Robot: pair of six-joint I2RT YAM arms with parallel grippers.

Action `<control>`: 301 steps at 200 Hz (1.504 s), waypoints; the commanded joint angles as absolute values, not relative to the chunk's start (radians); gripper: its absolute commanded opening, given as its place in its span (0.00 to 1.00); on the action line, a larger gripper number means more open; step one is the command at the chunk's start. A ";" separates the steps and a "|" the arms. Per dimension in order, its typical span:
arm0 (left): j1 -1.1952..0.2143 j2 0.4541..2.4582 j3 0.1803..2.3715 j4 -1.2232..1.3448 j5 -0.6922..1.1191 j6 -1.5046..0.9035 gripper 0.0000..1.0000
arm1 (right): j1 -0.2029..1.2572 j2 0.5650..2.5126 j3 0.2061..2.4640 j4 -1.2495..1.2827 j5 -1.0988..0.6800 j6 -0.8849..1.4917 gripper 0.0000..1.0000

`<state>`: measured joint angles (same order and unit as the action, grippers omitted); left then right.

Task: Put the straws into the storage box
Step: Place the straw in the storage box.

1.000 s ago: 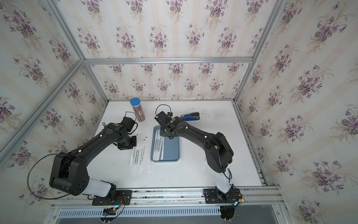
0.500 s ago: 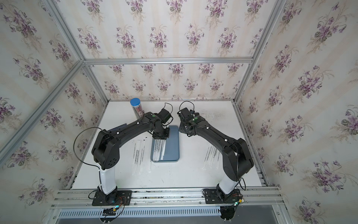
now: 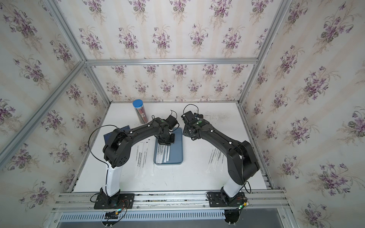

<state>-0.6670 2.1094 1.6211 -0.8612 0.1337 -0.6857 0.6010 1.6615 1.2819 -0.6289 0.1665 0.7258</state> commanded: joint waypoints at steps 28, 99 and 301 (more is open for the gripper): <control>-0.666 2.119 1.598 -0.839 0.097 -0.720 0.10 | 0.601 1.662 1.285 -0.635 0.173 0.715 0.25; -0.664 2.129 1.593 -0.834 0.078 -0.739 0.12 | 0.601 1.668 1.292 -0.637 0.167 0.714 0.25; -0.642 1.661 1.420 -0.976 -0.260 -0.585 0.68 | 0.485 1.378 0.976 -0.776 0.250 0.701 0.25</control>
<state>-0.6556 1.7676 1.4857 -0.9089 -0.0666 -0.6640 0.5369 1.4673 1.0748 -0.7078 0.2108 0.7025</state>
